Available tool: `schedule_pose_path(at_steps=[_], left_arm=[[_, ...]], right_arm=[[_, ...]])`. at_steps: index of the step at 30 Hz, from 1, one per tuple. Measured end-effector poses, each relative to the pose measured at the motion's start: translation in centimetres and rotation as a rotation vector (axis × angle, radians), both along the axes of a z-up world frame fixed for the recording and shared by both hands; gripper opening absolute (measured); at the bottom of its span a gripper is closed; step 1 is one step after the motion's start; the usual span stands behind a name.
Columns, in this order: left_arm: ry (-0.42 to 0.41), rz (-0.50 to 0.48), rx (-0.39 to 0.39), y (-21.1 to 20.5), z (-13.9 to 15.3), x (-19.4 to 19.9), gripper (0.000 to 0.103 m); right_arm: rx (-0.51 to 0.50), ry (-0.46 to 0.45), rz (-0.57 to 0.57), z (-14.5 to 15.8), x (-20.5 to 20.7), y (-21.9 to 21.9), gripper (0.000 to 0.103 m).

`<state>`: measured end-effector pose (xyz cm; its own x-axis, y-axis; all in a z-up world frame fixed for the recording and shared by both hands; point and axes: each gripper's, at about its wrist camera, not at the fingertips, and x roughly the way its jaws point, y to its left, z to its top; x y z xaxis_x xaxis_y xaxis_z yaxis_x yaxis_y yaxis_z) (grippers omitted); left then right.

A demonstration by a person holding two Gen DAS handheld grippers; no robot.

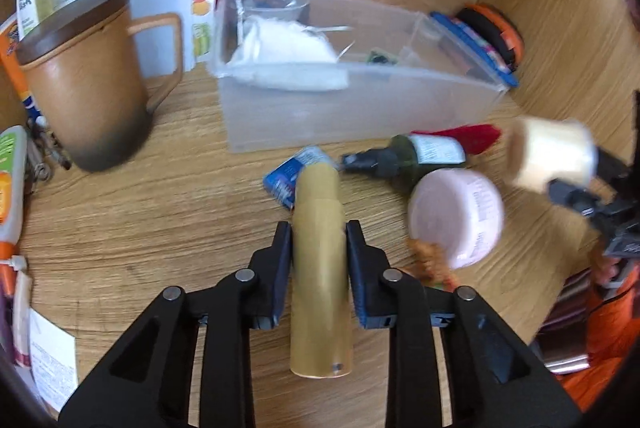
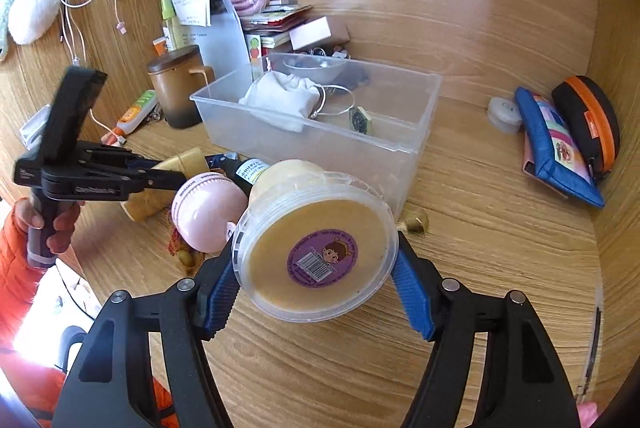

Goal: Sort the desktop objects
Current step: 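Grasp the cream jar with the right gripper while the left gripper grasps the yellow sunscreen bottle, then carry the sunscreen bottle with the left gripper and the cream jar with the right gripper into the box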

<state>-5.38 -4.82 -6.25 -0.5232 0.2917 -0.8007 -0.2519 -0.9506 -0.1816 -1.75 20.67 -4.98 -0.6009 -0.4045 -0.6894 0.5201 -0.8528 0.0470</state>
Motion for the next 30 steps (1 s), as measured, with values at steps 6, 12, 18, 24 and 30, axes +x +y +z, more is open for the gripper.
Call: schedule_pose_path(at_steps=[6, 12, 18, 24, 30], left_arm=[[-0.006, 0.019, -0.015, -0.2, -0.5, -0.4, 0.027], [0.046, 0.017, -0.083, 1.4, -0.4, 0.0, 0.026], [0.099, 0.049, -0.015, 0.2, 1.7, 0.3, 0.025], [0.143, 0.066, -0.009, -0.1, 3.7, 0.6, 0.025], [0.195, 0.07, -0.001, 0.1, 5.7, 1.3, 0.025]], right_arm=[[0.029, 0.03, 0.01, 0.8, 0.9, -0.4, 0.066], [0.037, 0.03, 0.01, 1.0, 0.5, -0.8, 0.066], [0.034, 0.043, 0.009, 1.7, 0.2, -0.9, 0.066], [0.035, 0.052, 0.02, 2.1, 0.1, -1.4, 0.066], [0.032, 0.055, 0.024, 2.5, -0.5, -1.6, 0.066]])
